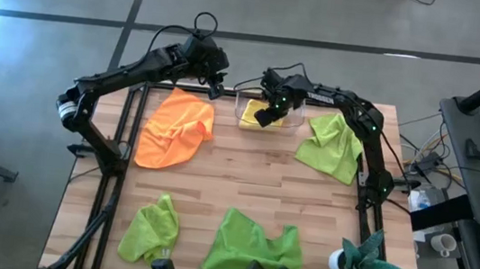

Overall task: Fold microfiber towels
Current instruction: Put the yellow microfiber cloth into the transparent bin, then fold the green microfiber cloth

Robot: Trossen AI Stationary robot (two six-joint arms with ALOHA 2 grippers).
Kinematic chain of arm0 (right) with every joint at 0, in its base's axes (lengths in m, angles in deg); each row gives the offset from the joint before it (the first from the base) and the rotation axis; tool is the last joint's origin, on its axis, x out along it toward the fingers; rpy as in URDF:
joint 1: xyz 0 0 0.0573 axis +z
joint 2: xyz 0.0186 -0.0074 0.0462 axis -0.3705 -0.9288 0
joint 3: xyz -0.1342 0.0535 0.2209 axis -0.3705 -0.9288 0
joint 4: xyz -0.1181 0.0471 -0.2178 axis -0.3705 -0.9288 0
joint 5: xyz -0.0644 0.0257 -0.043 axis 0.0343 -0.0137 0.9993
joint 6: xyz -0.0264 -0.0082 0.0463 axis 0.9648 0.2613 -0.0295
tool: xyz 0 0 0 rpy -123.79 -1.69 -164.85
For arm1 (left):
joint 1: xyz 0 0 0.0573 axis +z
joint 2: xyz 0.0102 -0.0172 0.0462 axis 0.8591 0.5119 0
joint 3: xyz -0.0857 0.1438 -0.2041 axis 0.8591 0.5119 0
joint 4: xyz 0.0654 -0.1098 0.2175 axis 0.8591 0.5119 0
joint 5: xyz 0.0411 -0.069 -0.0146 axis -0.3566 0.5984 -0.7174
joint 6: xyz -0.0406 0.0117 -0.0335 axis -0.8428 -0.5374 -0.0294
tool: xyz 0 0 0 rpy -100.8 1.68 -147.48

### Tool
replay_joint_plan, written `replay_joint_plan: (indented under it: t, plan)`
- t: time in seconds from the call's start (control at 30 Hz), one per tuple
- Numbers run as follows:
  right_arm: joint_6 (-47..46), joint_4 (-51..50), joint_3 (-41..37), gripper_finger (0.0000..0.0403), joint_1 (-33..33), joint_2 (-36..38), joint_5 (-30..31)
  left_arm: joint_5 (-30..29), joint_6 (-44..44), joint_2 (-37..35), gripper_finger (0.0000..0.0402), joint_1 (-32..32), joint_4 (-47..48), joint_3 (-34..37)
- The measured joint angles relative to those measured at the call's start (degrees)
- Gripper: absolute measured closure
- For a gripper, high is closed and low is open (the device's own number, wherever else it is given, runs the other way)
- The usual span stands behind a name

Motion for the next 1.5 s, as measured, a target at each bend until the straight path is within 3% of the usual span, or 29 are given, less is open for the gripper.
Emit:
replay_joint_plan:
  t: [0.33, 0.77, 1.5]
  plan:
    - [-0.71, 4.2, -2.28, 0.0394, -0.37, -1.06, -0.83, 0.0, 0.0, 0.0, 0.0281, 0.0, 0.0, 0.0]
    - [2.71, 7.75, 0.73, 0.0394, -0.38, -0.46, 12.03, 0.0, 0.0, 0.0, 0.0281, 0.0, 0.0, 0.01]
    - [3.6, 5.85, 0.72, 0.0394, -0.56, 8.85, 9.95, 0.13, 0.02, 0.0, 0.0281, 0.11, 0.23, 0.03]
